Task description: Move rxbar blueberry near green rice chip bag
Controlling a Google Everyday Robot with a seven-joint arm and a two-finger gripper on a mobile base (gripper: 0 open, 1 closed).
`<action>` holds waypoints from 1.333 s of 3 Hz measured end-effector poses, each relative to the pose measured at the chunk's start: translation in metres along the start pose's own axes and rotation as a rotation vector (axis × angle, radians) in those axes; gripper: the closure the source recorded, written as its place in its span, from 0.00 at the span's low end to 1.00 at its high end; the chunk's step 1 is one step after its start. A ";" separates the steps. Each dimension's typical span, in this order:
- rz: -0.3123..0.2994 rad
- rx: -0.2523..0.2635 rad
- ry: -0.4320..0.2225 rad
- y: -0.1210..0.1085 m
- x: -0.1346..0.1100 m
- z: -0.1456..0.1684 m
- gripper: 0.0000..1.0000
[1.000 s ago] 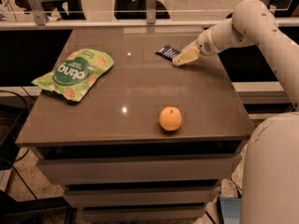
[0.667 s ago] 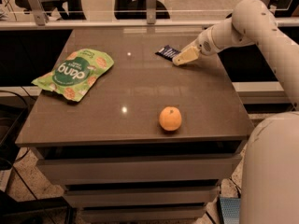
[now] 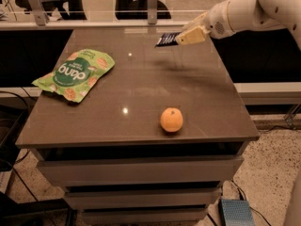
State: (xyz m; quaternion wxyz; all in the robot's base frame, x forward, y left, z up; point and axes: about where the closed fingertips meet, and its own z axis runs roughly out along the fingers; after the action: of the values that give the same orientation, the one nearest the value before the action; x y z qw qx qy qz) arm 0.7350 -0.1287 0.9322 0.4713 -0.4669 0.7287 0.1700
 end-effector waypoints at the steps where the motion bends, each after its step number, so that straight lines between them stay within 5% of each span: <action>1: -0.032 -0.016 -0.054 0.017 -0.027 -0.020 1.00; 4: 0.010 -0.225 -0.166 0.085 -0.029 0.058 1.00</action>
Offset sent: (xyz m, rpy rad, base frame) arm -0.0403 0.0520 0.0174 0.1531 -0.0141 0.1395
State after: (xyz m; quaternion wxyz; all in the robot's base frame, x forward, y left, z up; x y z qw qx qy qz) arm 0.6975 -0.0310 0.9120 0.4735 -0.4975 0.6660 0.2911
